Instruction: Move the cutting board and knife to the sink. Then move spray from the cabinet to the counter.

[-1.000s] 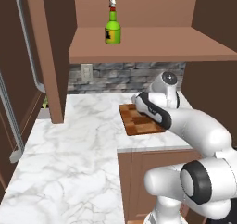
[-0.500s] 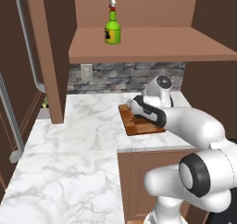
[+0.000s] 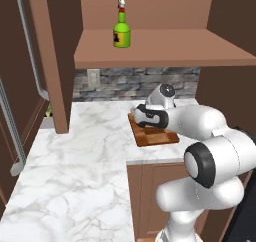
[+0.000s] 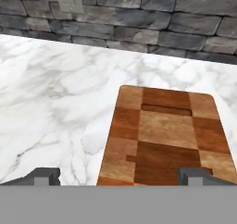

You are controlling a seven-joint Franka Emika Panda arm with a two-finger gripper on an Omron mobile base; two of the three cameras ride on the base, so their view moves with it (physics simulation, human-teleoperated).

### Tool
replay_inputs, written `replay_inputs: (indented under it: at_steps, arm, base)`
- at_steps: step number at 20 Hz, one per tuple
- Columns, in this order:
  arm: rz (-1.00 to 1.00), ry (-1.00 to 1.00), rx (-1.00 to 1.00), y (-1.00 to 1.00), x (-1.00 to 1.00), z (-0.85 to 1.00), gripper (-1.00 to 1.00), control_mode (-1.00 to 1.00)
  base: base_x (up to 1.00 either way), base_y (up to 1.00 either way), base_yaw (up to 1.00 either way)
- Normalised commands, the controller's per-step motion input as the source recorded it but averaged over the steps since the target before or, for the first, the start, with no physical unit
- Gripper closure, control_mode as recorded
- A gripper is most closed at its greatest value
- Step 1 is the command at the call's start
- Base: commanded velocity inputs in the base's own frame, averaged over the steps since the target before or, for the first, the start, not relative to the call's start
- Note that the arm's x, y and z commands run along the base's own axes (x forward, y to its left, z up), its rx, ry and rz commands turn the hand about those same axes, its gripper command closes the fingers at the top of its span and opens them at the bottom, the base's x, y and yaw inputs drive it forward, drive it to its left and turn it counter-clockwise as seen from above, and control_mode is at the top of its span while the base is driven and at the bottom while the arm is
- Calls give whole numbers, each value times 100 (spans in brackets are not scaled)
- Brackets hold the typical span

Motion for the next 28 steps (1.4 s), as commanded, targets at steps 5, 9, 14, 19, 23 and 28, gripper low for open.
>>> replay_inputs:
  at_steps: [5,9,14,19,23,28]
  arm:
    - [0,1,0,1,33,-10,-100,-100]
    - [0,3,0,0,29,-24,-100,-100]
    - [0,2,0,0,32,-24,-100,-100]
    - [0,1,0,0,30,-18,-100,-100]
    - [0,0,0,0,31,-10,-100,-100]
    - [0,2,0,0,34,-13,-100,-100]
  base:
    - [0,0,0]
    - [0,0,0]
    - [0,0,0]
    - [0,0,0]
    - [0,0,0]
    - [0,0,0]
